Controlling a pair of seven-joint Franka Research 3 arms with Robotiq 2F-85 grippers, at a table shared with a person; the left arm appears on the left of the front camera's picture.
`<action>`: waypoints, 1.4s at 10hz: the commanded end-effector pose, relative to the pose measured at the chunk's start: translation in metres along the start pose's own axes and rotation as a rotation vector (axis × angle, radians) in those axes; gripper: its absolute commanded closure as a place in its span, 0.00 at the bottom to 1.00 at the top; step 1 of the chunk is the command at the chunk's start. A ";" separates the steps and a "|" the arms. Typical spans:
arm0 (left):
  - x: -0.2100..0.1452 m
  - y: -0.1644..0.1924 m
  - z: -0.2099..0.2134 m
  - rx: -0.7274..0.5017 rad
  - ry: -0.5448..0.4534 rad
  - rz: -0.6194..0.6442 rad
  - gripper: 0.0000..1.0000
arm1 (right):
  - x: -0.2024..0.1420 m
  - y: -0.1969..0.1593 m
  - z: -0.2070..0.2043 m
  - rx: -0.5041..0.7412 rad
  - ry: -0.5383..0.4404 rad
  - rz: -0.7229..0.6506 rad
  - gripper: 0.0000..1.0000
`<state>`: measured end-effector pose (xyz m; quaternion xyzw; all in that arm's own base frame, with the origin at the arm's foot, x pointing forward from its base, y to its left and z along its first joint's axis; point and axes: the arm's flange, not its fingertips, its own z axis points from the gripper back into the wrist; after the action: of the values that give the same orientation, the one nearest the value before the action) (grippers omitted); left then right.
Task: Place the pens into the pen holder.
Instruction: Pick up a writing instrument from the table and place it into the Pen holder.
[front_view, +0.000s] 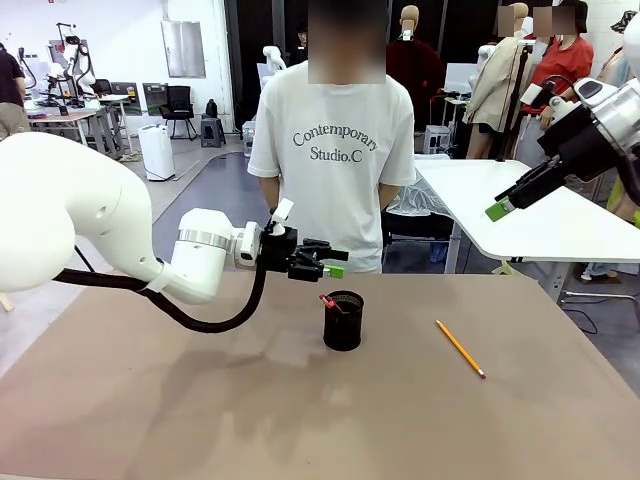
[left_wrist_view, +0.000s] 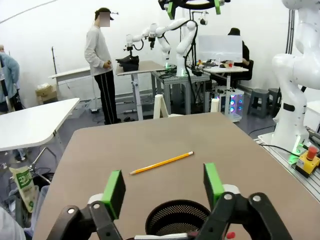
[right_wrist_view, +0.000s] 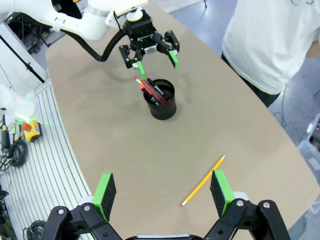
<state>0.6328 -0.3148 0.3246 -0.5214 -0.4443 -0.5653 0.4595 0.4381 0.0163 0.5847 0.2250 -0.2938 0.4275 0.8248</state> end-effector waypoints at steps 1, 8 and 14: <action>0.009 -0.016 0.009 0.018 0.045 0.009 0.00 | 0.001 0.000 0.001 0.007 -0.012 0.003 0.00; 0.013 -0.009 0.011 0.040 0.046 -0.005 0.00 | 0.001 0.000 0.001 0.007 -0.012 0.003 0.00; 0.019 -0.018 0.037 0.056 0.187 0.035 0.00 | 0.001 0.000 0.001 0.007 -0.012 0.003 0.00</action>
<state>0.6280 -0.2906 0.3350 -0.4774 -0.4328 -0.5790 0.4995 0.4381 0.0163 0.5848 0.2250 -0.2938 0.4276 0.8248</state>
